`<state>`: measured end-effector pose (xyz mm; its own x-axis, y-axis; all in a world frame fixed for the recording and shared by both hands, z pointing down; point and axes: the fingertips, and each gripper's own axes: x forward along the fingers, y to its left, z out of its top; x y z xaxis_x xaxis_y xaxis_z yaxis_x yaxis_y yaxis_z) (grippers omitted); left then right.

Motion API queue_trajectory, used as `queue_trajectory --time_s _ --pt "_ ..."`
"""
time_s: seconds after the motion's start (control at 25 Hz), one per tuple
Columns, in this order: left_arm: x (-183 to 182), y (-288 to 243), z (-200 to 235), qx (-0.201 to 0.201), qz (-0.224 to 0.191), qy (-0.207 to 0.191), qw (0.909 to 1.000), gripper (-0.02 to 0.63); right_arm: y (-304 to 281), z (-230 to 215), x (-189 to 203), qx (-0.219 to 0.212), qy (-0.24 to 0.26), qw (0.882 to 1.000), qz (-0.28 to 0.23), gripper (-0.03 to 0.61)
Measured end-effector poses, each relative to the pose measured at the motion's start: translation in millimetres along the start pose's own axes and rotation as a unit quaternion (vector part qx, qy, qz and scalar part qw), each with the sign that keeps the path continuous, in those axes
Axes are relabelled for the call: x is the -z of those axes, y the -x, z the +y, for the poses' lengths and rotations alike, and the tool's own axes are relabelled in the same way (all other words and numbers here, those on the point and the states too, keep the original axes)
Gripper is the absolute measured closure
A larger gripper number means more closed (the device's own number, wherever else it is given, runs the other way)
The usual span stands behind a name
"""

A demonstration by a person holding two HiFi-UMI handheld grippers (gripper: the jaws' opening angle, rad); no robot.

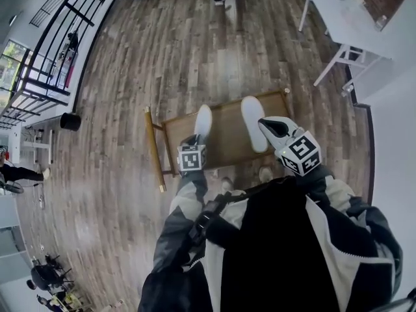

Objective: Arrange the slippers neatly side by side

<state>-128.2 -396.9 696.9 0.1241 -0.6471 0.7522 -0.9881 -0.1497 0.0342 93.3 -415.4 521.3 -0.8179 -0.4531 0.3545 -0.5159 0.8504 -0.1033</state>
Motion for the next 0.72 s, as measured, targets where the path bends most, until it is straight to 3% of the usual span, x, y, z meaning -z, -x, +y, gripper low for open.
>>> queue_trajectory --time_s 0.4,0.72 --pt "17.0 28.9 47.4 -0.058 -0.011 0.072 0.9957 0.586 -25.5 11.0 -5.4 -0.033 0.012 0.999 0.000 0.577" --pt "36.9 26.6 72.0 -0.064 -0.008 0.124 0.9902 0.586 -34.7 13.9 -7.5 -0.034 0.017 0.999 0.003 0.577"
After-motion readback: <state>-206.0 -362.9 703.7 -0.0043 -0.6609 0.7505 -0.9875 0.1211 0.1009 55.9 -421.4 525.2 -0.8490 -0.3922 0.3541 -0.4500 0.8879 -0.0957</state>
